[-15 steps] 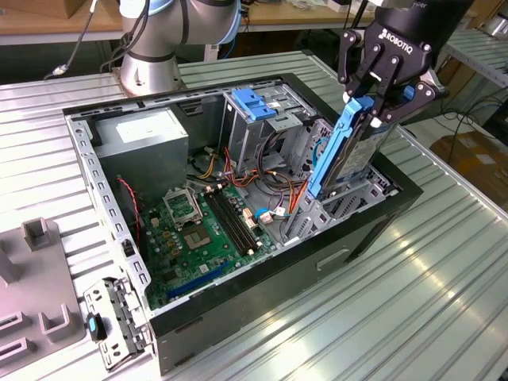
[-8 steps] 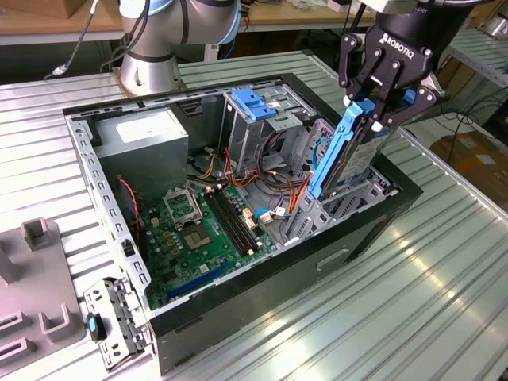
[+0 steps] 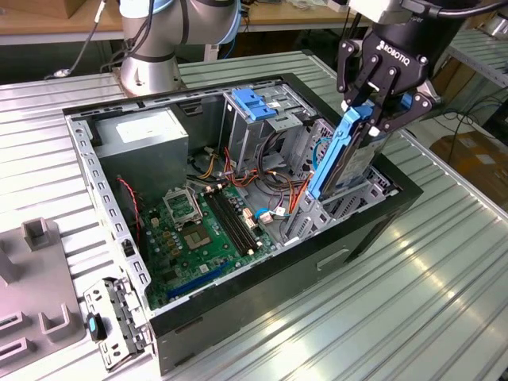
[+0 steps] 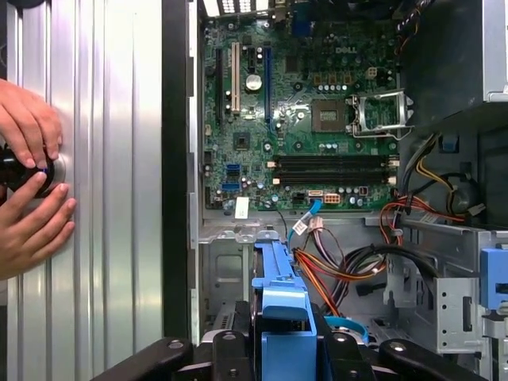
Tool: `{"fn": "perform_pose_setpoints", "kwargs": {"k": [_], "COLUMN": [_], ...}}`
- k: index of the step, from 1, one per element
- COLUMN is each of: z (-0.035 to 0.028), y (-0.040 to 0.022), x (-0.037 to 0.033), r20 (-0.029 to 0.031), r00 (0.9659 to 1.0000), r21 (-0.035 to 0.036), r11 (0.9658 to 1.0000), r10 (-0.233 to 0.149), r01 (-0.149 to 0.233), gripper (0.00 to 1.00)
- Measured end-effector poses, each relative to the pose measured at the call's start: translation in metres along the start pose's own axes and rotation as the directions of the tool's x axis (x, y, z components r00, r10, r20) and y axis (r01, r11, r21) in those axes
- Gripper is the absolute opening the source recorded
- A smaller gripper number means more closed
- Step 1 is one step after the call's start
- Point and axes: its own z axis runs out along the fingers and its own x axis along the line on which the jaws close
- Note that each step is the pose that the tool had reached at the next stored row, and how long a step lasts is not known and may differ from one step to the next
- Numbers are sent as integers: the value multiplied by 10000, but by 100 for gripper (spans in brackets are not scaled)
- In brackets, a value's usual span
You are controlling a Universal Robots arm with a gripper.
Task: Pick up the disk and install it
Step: 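Insert the disk into the insertion slot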
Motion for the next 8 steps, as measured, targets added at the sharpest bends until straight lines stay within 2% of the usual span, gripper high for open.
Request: {"fn": "perform_pose_setpoints", "kwargs": {"k": [5, 8], "z": [73, 139], "y": [-4, -7], "x": [-1, -2], "r20": [0, 0], "r00": [10000, 10000], "r21": [0, 0], "r11": [10000, 10000], "r10": [0, -1], "r01": [0, 1], "gripper": [37, 37]}}
